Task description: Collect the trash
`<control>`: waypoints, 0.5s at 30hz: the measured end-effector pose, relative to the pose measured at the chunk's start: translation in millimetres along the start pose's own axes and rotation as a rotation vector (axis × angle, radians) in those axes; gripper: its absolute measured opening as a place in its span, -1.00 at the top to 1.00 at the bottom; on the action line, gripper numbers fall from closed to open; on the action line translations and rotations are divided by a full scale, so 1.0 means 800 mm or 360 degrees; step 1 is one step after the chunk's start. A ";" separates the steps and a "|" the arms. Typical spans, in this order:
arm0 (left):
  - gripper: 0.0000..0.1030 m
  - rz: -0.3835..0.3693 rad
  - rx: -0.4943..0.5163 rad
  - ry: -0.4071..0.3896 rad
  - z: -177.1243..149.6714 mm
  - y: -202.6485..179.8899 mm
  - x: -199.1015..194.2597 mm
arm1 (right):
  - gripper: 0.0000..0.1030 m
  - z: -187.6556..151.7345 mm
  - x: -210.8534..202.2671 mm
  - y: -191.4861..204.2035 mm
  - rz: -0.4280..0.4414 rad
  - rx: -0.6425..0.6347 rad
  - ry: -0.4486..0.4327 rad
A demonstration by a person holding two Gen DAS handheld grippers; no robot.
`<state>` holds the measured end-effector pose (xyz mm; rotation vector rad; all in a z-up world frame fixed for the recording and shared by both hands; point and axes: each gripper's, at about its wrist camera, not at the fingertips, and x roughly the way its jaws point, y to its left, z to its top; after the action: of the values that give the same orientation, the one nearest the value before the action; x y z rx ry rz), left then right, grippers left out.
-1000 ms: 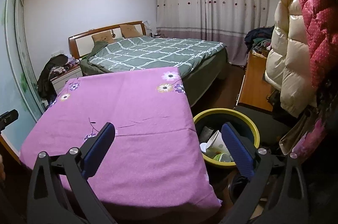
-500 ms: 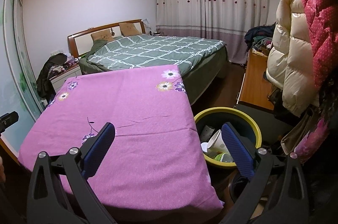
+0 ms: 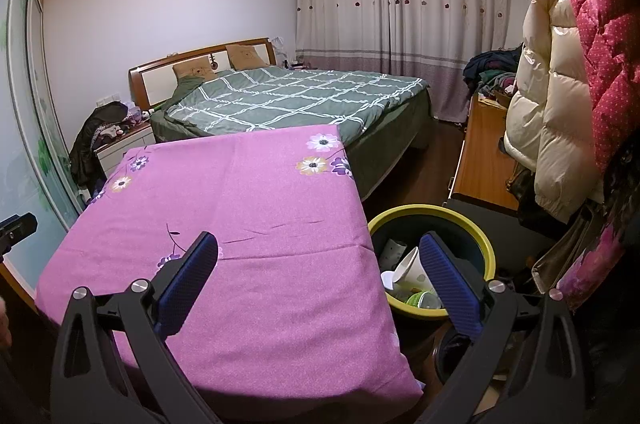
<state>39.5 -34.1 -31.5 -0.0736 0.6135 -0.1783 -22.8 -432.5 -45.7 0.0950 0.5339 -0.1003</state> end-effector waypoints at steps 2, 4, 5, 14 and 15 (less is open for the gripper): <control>-0.91 0.0001 0.0002 0.0000 0.000 -0.001 0.000 | -0.87 0.000 0.000 0.000 0.0001 0.0001 -0.0001; -0.91 0.0000 0.0001 -0.0001 0.000 0.000 0.000 | -0.87 0.000 0.001 0.000 0.0001 0.0001 0.0000; -0.91 0.0000 0.0001 0.0000 0.000 0.000 0.000 | -0.87 -0.001 0.001 0.001 0.0000 0.0000 0.0001; -0.91 -0.0001 0.0001 0.0002 0.000 -0.001 0.000 | -0.87 -0.001 0.002 0.004 0.0010 0.0002 0.0005; -0.91 -0.0004 -0.0001 0.0001 0.000 -0.002 0.001 | -0.87 0.000 0.002 0.004 0.0011 0.0004 0.0006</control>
<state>39.4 -35.6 -31.8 -0.0752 0.6140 -0.1805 -21.1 -429.6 -46.6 0.0994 0.5369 -0.0941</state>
